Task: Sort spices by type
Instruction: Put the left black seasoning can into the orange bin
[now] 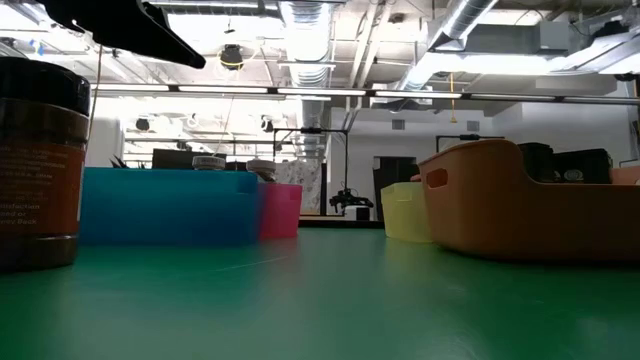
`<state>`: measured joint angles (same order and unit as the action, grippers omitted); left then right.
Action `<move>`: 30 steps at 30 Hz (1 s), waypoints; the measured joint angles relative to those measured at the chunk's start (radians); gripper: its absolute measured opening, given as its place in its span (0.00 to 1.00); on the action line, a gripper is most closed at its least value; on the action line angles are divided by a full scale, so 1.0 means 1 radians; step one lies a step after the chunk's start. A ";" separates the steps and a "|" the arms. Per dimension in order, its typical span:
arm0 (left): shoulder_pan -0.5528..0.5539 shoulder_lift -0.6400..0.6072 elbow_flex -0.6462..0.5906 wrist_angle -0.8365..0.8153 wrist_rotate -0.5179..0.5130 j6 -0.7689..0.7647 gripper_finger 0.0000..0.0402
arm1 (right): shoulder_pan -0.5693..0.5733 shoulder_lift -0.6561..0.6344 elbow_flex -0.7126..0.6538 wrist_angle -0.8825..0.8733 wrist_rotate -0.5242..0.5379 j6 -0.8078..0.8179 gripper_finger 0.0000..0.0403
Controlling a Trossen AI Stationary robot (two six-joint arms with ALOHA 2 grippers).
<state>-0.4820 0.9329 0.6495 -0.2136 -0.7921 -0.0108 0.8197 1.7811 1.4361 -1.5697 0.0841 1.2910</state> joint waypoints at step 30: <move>-0.040 0.000 0.000 -0.006 0.027 0.006 0.71 | 0.023 -0.094 -0.155 0.271 -0.112 0.819 0.77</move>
<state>-0.5224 0.9329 0.6495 -0.2199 -0.7647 -0.0044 0.8423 1.6871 1.2812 -1.2989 -0.0275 2.1097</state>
